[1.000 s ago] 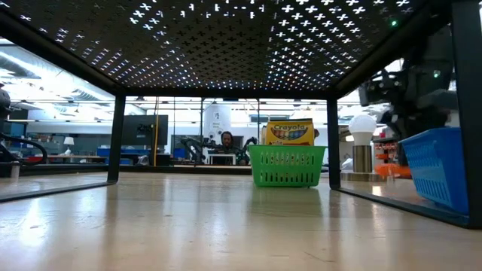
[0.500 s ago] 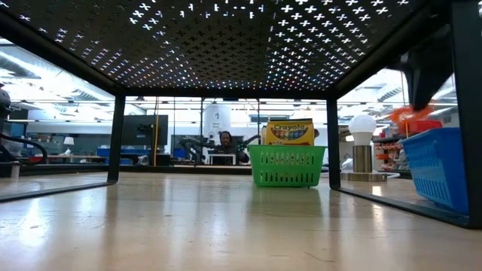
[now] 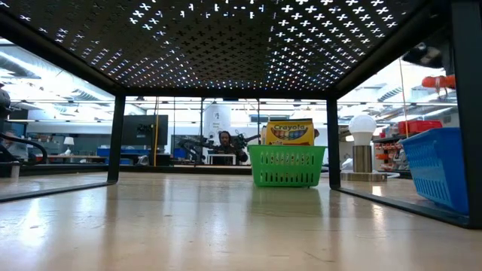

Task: Pick & Place Office Desk Supplies
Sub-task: Put the orange spring keychain into the blue bin, then put the blue spring keychain into the blue bin

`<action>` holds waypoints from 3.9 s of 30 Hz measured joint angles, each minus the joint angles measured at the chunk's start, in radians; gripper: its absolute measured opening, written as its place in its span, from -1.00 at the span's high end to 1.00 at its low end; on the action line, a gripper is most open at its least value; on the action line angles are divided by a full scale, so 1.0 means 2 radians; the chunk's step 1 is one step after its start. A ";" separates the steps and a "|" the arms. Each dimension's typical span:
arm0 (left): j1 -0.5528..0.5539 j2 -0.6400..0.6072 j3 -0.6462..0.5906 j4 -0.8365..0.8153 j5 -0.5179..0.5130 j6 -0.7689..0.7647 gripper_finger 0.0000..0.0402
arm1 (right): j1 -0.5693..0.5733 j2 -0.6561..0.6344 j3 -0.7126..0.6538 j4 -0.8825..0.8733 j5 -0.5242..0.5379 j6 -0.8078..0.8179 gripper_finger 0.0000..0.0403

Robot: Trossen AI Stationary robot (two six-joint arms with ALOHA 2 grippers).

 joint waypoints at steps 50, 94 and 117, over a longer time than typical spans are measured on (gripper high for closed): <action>0.000 0.004 0.000 0.003 0.011 0.024 0.07 | -0.019 0.007 -0.090 -0.074 0.013 0.089 0.10; 0.000 0.010 0.000 0.003 0.013 0.023 0.07 | -0.022 0.009 -0.103 -0.095 0.016 0.085 1.00; 0.000 0.010 0.000 0.003 0.013 0.023 0.07 | -0.016 0.008 0.060 -0.056 -0.021 0.004 1.00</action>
